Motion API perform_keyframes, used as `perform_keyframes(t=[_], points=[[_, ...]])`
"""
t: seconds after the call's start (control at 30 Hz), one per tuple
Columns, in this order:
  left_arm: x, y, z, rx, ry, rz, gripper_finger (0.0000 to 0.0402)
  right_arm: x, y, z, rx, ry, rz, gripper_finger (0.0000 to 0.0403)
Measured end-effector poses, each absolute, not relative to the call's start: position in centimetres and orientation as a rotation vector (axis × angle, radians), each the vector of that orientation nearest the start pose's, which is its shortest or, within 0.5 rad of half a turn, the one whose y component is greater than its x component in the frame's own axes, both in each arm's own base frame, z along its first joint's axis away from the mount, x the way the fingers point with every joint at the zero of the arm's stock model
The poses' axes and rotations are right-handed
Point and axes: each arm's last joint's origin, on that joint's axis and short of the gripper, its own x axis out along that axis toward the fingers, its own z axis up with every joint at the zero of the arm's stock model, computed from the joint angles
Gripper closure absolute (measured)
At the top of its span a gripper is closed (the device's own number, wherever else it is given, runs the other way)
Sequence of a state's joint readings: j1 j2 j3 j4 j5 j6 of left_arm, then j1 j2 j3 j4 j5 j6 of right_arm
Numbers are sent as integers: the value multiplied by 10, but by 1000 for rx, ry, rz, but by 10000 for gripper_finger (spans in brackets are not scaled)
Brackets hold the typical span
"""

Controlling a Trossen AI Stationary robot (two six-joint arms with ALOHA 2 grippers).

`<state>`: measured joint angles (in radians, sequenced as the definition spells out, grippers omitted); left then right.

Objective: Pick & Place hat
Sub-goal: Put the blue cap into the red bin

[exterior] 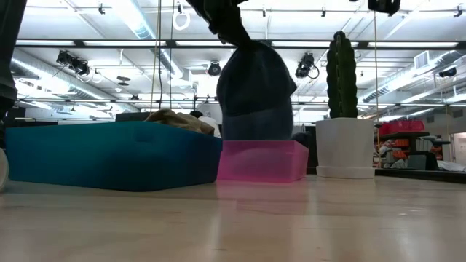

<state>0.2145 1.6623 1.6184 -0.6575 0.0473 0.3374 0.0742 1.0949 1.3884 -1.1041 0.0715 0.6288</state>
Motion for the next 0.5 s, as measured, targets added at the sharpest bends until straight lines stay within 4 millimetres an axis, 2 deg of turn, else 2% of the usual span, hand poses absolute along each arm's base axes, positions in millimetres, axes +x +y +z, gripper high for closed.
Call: perform_keyframes(t=[0.2,0.5], points=[[356,80,353,284,711,2,356,196,15,385,493,854,-271,402],[356,81,349,419,739,-70,356,198,15,385,496,850,-280,403]])
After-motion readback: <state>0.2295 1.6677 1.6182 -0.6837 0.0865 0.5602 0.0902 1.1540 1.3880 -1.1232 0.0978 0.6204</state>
